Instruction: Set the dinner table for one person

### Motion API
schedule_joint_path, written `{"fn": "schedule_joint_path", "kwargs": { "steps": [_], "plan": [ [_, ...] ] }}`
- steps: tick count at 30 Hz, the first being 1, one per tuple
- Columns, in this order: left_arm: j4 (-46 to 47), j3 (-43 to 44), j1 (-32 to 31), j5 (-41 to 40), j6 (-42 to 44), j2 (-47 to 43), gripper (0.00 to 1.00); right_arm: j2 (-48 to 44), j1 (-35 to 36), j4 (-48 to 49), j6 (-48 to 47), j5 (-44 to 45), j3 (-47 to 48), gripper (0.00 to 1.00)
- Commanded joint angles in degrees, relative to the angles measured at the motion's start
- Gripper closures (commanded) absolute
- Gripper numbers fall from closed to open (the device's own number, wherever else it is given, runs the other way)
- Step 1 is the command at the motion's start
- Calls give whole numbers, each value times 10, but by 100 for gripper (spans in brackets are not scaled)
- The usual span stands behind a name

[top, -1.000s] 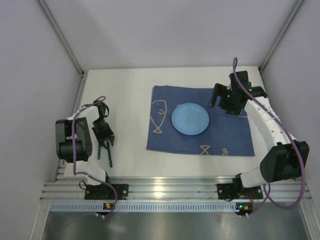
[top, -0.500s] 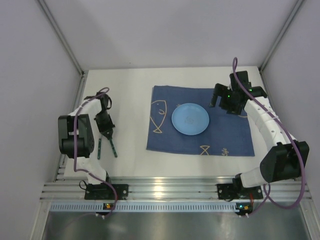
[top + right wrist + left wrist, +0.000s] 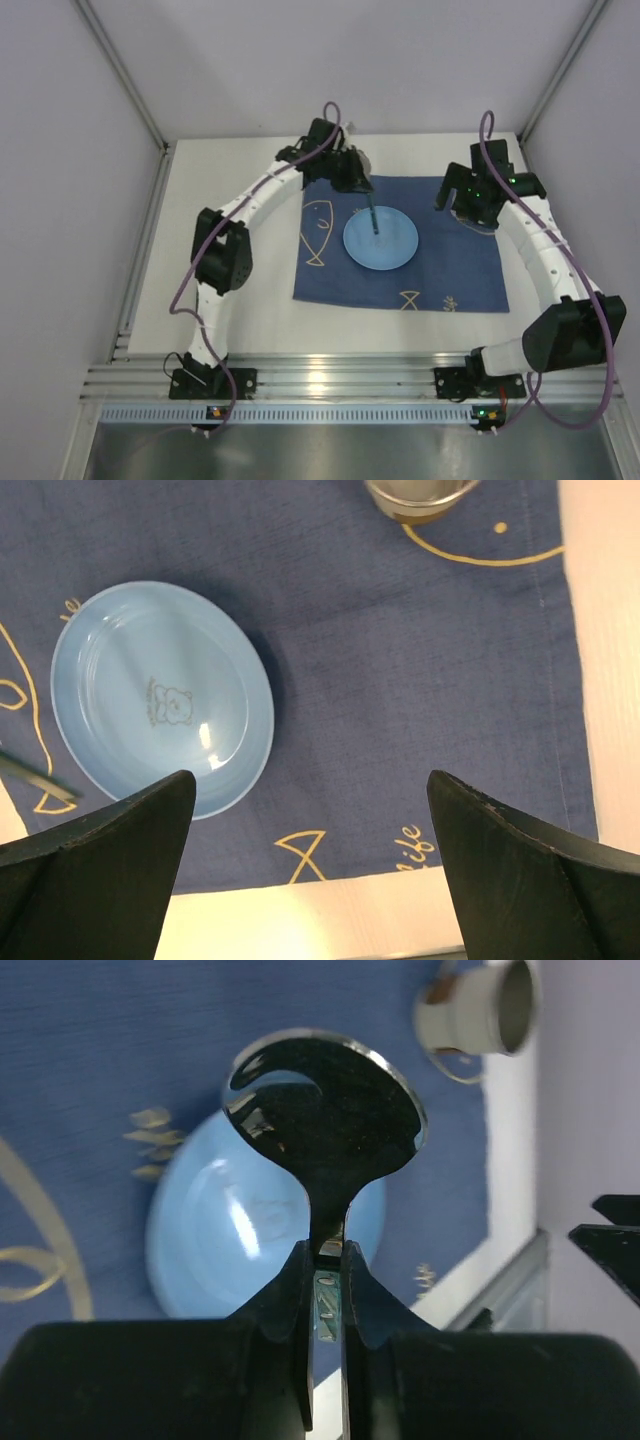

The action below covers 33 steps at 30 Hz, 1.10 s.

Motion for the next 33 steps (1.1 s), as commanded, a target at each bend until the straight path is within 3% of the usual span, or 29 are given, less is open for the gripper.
{"fn": "schedule_joint_path", "kwargs": {
  "steps": [1,3,6,9,23,28,33],
  "plan": [
    [169,82,-62,166,-81,75,100,-55,-38,-30,35,42,30,0],
    [280,113,-95,216,-160,142,100,-80,-66,-32,45,21,17,0],
    [340,206,-125,247,-228,234,100,-91,-70,-42,38,30,11,0],
    [327,258,-152,232,-237,268,100,-99,-75,-45,33,31,-2,0],
    [96,236,-184,66,-114,268,100,-116,-77,-38,23,28,-41,0],
    [88,245,-186,57,-117,284,100,-111,-77,-36,21,22,-41,0],
    [79,255,-187,57,-108,292,84,-110,-77,-34,21,15,-42,0]
  ]
}}
